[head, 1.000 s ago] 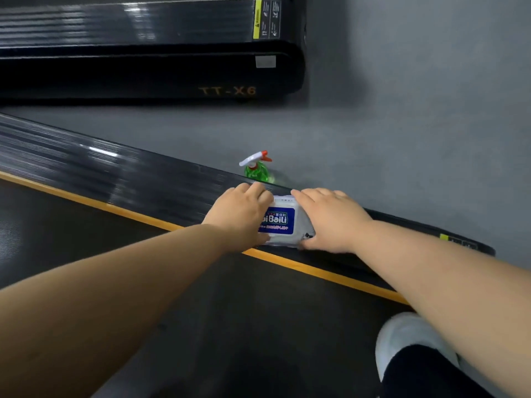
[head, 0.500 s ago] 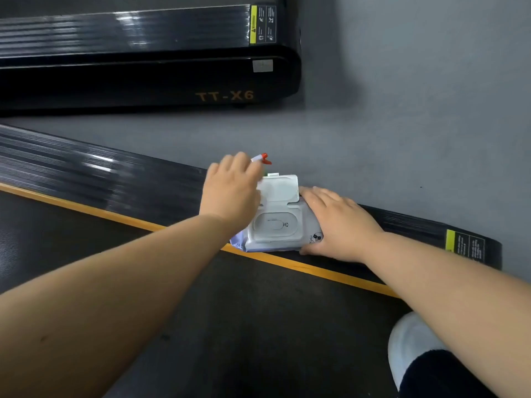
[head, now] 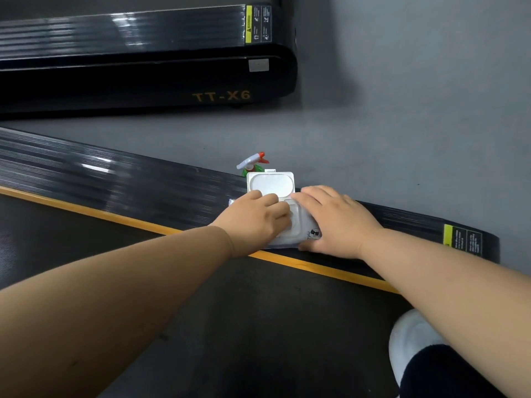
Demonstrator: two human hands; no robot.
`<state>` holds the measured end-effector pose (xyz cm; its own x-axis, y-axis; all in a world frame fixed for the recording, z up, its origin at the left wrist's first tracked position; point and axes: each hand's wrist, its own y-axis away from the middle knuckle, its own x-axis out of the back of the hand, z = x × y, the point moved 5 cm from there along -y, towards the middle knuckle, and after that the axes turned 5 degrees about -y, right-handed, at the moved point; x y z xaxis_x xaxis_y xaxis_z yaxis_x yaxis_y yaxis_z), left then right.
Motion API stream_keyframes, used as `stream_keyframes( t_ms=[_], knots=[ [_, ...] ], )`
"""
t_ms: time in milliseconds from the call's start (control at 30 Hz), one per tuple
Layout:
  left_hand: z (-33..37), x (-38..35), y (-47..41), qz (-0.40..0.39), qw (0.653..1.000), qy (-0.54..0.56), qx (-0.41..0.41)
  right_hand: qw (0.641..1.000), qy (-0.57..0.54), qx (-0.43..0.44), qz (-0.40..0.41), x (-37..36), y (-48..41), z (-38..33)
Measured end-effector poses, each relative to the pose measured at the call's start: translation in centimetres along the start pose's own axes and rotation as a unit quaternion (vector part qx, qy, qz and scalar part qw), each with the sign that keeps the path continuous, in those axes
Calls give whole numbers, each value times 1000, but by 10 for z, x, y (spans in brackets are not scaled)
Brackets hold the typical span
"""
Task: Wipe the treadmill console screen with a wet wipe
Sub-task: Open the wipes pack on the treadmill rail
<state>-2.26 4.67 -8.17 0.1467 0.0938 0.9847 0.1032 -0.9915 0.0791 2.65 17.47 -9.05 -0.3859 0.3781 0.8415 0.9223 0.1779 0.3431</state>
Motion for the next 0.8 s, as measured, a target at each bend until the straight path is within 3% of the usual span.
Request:
stream_keyframes(
  t_ms=[167, 367, 467, 600, 800],
  knots=[
    [-10, 10, -13, -11, 999, 24, -19, 999, 40, 9, 2, -1, 1, -1],
    [-28, 10, 34, 3, 996, -3, -90, 990, 127, 51, 30, -4, 5, -9],
    [-27, 13, 42, 8, 998, 13, -58, 989, 127, 63, 39, -5, 2, -10],
    [-22, 26, 16, 4, 999, 18, 45, 986, 114, 99, 66, -4, -3, -15],
    [-16, 9, -6, -120, 989, -22, 86, 987, 61, 110, 99, 0, -6, -17]
  ],
)
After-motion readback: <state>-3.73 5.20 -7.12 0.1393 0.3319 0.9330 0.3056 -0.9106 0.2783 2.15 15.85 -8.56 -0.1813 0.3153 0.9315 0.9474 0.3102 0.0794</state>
